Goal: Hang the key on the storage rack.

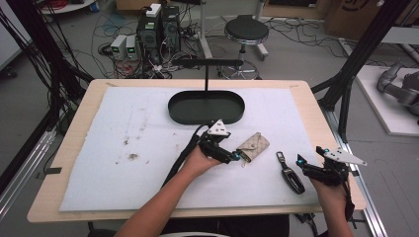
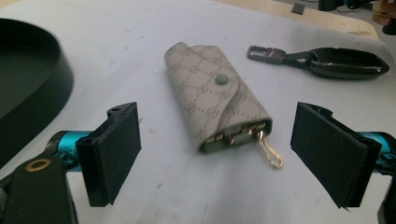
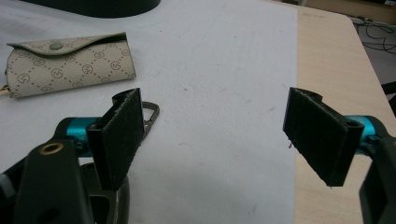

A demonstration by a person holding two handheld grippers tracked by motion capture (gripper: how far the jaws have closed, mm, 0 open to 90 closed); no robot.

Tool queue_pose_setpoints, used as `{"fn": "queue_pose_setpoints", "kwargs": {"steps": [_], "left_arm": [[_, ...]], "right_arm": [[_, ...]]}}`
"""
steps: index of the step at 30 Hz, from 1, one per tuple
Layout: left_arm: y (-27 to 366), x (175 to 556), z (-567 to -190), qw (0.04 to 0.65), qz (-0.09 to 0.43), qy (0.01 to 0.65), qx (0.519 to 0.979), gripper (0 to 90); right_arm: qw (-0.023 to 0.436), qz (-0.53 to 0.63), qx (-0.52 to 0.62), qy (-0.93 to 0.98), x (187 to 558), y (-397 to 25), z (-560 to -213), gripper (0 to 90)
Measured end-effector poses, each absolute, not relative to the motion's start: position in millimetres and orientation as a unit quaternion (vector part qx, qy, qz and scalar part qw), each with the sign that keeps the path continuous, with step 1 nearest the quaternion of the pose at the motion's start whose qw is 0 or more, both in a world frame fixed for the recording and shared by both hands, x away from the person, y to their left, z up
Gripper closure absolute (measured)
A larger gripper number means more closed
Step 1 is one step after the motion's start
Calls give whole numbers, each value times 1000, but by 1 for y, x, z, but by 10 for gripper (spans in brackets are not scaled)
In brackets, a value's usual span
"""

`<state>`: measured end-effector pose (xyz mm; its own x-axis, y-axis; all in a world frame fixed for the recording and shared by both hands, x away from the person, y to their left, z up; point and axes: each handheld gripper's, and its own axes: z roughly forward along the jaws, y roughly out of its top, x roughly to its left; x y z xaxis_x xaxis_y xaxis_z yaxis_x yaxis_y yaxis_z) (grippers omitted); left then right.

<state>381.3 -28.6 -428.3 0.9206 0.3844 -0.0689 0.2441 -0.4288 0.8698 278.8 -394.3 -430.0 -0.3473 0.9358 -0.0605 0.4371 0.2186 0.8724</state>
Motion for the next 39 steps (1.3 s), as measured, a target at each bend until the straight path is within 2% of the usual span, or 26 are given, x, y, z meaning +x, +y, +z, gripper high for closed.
{"fn": "queue_pose_setpoints", "kwargs": {"steps": [5,15,25,36,39], "left_arm": [[-52,385,-433,489,68,187,849,154],[-76,389,-438,462,71,190,864,144],[-90,393,-448,430,82,202,876,143],[-101,389,-452,392,103,185,895,143],[-101,392,-453,392,92,190,895,143]], "right_arm": [[316,403,483,710,277,-398,-429,203],[318,402,489,706,275,-401,-429,203],[319,401,487,707,276,-401,-430,203],[317,401,483,711,277,-398,-431,203],[314,401,486,710,277,-397,-431,203]]}}
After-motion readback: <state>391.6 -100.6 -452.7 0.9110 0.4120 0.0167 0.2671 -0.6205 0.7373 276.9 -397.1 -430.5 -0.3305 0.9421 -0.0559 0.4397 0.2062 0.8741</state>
